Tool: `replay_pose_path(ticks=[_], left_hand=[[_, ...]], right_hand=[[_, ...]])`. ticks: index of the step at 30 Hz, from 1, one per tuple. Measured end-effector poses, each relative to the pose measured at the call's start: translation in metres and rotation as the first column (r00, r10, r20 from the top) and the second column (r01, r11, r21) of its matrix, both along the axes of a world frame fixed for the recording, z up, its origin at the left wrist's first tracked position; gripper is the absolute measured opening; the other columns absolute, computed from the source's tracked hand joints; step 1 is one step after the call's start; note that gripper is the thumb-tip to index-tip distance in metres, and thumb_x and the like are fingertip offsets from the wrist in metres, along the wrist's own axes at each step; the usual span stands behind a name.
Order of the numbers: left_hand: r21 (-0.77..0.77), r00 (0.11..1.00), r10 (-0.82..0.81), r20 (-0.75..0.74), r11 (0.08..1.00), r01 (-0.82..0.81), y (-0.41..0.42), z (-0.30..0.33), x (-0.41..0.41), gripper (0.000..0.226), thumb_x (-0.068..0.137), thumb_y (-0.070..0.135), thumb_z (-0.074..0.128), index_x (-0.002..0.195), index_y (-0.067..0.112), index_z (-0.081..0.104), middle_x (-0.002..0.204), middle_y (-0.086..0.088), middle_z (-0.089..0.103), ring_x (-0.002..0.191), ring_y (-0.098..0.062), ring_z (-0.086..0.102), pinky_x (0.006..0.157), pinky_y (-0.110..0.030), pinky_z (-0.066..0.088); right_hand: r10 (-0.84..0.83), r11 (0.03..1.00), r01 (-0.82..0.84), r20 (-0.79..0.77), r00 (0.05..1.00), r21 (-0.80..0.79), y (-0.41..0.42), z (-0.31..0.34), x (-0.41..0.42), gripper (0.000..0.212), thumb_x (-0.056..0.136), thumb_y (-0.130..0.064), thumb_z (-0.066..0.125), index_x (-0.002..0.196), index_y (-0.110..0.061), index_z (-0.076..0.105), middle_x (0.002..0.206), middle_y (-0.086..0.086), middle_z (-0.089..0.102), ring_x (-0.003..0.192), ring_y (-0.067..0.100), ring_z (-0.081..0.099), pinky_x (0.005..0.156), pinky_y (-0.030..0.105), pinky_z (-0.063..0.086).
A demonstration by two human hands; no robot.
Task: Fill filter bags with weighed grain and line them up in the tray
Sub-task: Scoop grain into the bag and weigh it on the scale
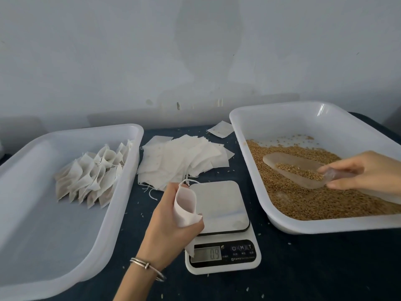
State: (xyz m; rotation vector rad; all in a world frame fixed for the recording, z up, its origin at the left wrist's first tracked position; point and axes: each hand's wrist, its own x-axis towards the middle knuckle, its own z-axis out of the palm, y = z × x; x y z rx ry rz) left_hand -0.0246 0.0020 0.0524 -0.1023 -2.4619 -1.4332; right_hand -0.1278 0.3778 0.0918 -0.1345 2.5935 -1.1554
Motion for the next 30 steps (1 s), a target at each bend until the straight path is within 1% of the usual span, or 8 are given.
replay_pose_path(ticks=[3,8,12,16,19,22,25,30], left_hand=[[-0.007,1.000,0.003,0.001,1.000,-0.003,0.002,0.000,0.001,0.028,0.061,0.024,0.065,0.082,0.022,0.047,0.070,0.013,0.049,0.061,-0.007,0.045,0.055,-0.014,0.040],[-0.006,0.999,-0.007,0.032,1.000,0.008,0.003,-0.001,0.004,0.031,0.061,0.026,0.066,0.085,0.025,0.047,0.073,0.011,0.052,0.063,-0.007,0.048,0.056,-0.019,0.044],[-0.007,0.999,-0.017,0.042,1.000,0.017,0.003,-0.002,0.006,0.032,0.061,0.027,0.067,0.085,0.026,0.047,0.075,0.011,0.052,0.064,-0.005,0.049,0.055,-0.017,0.044],[-0.011,0.999,-0.023,0.037,1.000,0.023,0.003,-0.001,0.006,0.031,0.061,0.025,0.067,0.085,0.025,0.047,0.075,0.011,0.052,0.062,-0.004,0.047,0.053,-0.015,0.043],[-0.018,0.998,-0.030,0.053,0.999,0.031,0.003,-0.001,0.007,0.033,0.062,0.027,0.068,0.086,0.029,0.046,0.079,0.011,0.053,0.064,-0.006,0.049,0.055,-0.016,0.045],[-0.036,0.997,-0.038,0.067,0.999,0.040,0.001,-0.001,0.006,0.034,0.062,0.029,0.068,0.087,0.031,0.046,0.077,0.013,0.054,0.066,-0.005,0.050,0.055,-0.015,0.045],[-0.047,0.996,-0.064,0.068,0.997,0.067,0.001,0.001,0.002,0.033,0.061,0.028,0.067,0.086,0.032,0.045,0.074,0.017,0.052,0.065,-0.002,0.049,0.055,-0.010,0.041],[-0.045,0.989,-0.124,0.082,0.991,0.128,0.006,0.006,-0.002,0.035,0.059,0.029,0.065,0.087,0.031,0.044,0.077,0.021,0.052,0.064,0.000,0.047,0.054,-0.009,0.040]], right_hand=[[0.012,1.000,-0.012,0.010,1.000,0.000,0.000,0.002,0.002,0.035,0.055,-0.032,0.078,0.089,-0.038,0.075,0.094,-0.037,0.065,0.091,-0.011,0.059,0.081,0.020,0.038],[0.019,0.997,-0.018,-0.016,1.000,0.071,0.002,0.007,0.004,0.028,0.064,-0.025,0.080,0.087,-0.041,0.075,0.087,-0.042,0.063,0.080,-0.017,0.058,0.067,0.013,0.034],[0.005,0.994,-0.002,-0.033,0.999,0.106,0.001,0.008,0.008,0.030,0.068,-0.023,0.080,0.093,-0.036,0.073,0.082,-0.042,0.063,0.088,-0.010,0.056,0.068,0.013,0.034],[-0.009,0.999,0.010,-0.012,1.000,0.052,-0.002,0.015,0.013,0.033,0.062,-0.026,0.080,0.092,-0.039,0.073,0.086,-0.035,0.067,0.093,-0.006,0.057,0.076,0.016,0.036],[-0.014,0.998,0.017,-0.041,0.999,0.056,-0.009,0.029,0.020,0.038,0.054,-0.036,0.078,0.089,-0.048,0.073,0.090,-0.027,0.070,0.095,-0.002,0.060,0.087,0.026,0.040],[0.057,0.994,-0.048,-0.090,0.994,0.100,-0.021,0.046,0.028,0.045,0.048,-0.046,0.077,0.091,-0.056,0.068,0.093,-0.031,0.068,0.087,-0.007,0.065,0.095,0.033,0.041],[0.181,0.974,-0.161,-0.120,0.976,0.161,-0.040,0.062,0.035,0.047,0.046,-0.054,0.073,0.091,-0.063,0.064,0.092,-0.038,0.065,0.084,-0.023,0.057,0.087,0.025,0.039],[0.342,0.932,-0.320,-0.121,0.932,0.169,-0.081,0.082,0.044,0.048,0.044,-0.058,0.069,0.091,-0.067,0.061,0.091,-0.043,0.062,0.086,-0.025,0.056,0.074,0.011,0.032]])
